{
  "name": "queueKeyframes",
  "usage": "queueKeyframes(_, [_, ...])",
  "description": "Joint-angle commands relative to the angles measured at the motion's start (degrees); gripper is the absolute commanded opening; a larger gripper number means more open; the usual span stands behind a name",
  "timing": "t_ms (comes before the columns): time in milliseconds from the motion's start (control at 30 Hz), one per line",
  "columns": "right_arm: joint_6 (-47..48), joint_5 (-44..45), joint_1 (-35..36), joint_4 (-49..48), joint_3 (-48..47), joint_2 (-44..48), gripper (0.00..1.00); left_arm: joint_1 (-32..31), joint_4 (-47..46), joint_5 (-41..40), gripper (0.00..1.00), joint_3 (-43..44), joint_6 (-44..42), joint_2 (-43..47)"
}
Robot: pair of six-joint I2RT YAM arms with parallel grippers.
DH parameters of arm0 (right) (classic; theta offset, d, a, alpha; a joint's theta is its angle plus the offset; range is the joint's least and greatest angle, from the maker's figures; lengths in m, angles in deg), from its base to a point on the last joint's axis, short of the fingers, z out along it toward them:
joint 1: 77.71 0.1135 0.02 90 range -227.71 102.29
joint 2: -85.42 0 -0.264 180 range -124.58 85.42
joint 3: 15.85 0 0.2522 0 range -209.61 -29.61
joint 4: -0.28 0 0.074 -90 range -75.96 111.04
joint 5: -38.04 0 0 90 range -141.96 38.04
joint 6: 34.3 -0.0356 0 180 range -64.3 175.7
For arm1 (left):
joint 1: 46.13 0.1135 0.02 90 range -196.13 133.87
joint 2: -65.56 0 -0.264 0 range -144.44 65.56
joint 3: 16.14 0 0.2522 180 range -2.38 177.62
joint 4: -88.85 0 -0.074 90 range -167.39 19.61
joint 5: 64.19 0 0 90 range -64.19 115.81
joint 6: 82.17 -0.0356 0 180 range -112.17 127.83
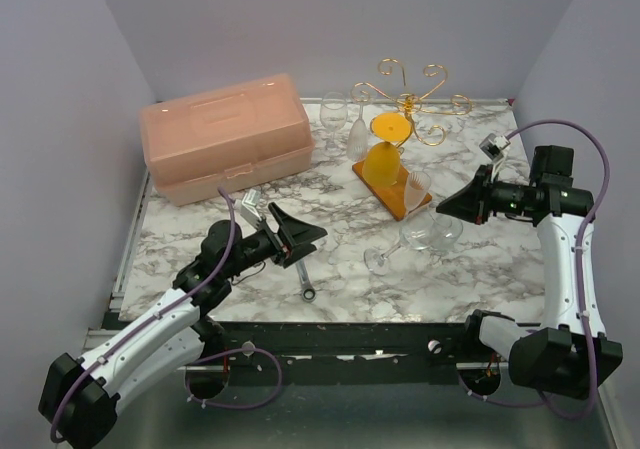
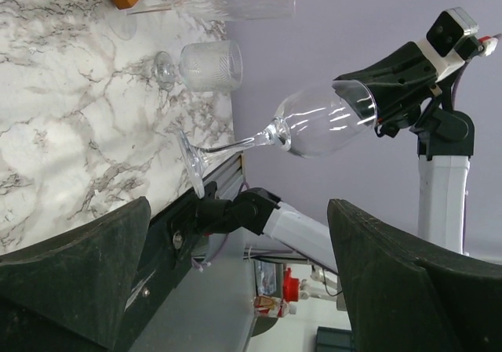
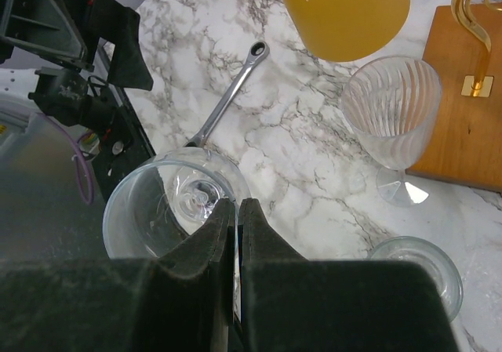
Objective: Place the wine glass upside down on the wine glass rack
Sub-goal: Turn the wine glass upside down at the wine rack.
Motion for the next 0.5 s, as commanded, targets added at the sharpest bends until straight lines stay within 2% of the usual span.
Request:
queueKeyframes(0, [-1.75, -5.13, 0.72, -1.54, 0.50, -0.03, 0.00, -1.15, 1.76, -3.14, 0.98, 0.82, 3.27, -1.12])
queueKeyframes(467, [-1.85, -5.28, 1.80, -1.97, 0.50, 0.01, 0.00, -5.49, 3.84, -6.87, 0.98, 3.17, 5.18, -5.29])
